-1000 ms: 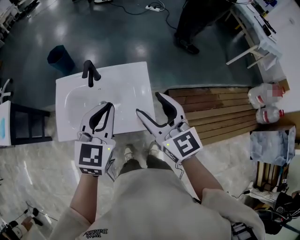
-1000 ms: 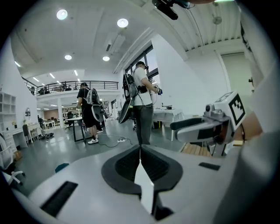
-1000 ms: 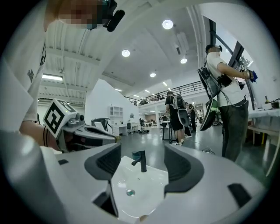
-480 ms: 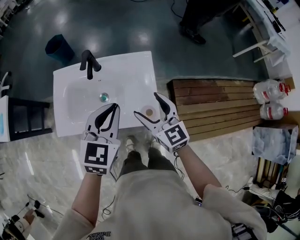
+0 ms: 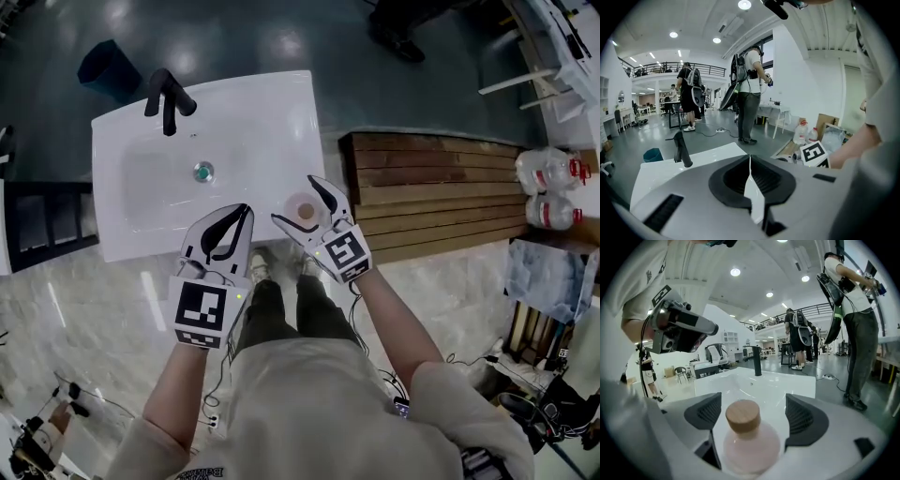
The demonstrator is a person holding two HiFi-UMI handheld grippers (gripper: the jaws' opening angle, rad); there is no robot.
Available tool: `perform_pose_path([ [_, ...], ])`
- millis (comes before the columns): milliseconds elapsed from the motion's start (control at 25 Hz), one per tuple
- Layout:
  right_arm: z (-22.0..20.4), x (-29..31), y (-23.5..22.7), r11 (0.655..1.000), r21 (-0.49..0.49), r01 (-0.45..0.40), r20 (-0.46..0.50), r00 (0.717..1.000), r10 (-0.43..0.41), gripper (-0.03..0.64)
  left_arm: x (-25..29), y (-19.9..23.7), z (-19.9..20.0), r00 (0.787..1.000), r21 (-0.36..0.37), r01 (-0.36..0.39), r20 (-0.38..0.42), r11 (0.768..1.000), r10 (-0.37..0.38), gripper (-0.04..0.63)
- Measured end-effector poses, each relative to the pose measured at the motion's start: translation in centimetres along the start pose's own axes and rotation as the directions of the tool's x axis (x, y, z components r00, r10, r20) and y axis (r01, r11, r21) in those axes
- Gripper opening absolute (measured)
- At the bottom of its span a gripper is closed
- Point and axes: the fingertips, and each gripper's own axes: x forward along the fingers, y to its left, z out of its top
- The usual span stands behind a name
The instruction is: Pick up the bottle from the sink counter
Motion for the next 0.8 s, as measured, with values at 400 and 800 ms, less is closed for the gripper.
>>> perform_pose_path([
  [400,-4.5,1.8,-0.1,0.999,-0.042,0.012,-0.091,0.996,-0.016,0.368,2.1,-0.8,-3.5,0.997,0.001,0.062,-0.055,0.998,-0.062,0.011],
  [800,-5.5,2.0,0.2,0.99,-0.14,0.012,-0.135,0.99,-0.031,0.367,4.8,-3.0,-6.8,0.977,0.05,0.19,-0.106,0.981,-0.184,0.012],
])
